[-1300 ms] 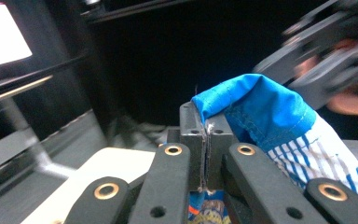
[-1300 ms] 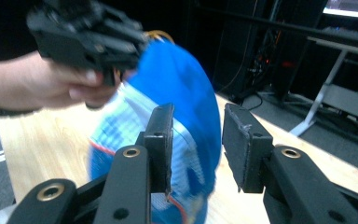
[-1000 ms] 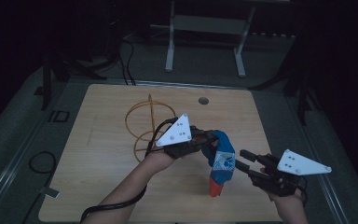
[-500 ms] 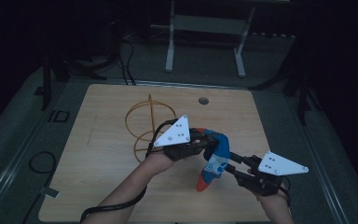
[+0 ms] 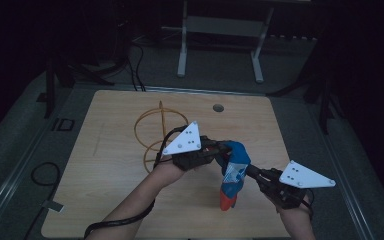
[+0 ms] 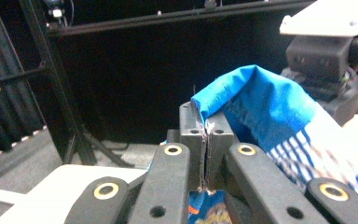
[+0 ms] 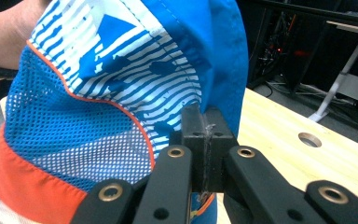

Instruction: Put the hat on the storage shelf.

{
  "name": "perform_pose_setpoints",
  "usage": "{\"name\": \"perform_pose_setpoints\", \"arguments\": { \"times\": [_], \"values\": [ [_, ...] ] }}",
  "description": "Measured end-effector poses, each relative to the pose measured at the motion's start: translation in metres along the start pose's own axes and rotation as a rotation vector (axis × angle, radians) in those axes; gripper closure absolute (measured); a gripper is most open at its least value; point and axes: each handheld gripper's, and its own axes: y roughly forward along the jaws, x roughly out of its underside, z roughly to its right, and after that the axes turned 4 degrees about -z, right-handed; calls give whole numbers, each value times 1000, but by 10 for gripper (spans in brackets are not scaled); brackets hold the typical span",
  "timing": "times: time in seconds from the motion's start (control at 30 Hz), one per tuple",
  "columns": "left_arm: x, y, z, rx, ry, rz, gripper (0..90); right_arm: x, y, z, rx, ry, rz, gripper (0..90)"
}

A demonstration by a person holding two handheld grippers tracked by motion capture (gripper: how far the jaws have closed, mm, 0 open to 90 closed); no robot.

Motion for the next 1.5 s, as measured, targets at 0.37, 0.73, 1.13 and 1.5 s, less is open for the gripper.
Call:
{"name": "perform_pose_setpoints", "arguments": {
  "times": [0.37, 0.73, 1.13, 1.5],
  "values": [
    [6, -10, 0, 1, 11, -81, 888, -6, -23, 17, 52, 33, 61, 900],
    [11, -10, 8, -29, -4, -125, 551, -25, -27, 18, 29, -1, 69, 900],
    [11, -49, 19, -166, -43, -171, 365, -36, -28, 19, 33, -6, 95, 900],
    [34, -92, 28, -257, -107, -181, 253, -48, -25, 25, 57, -9, 111, 900]
  ]
}}
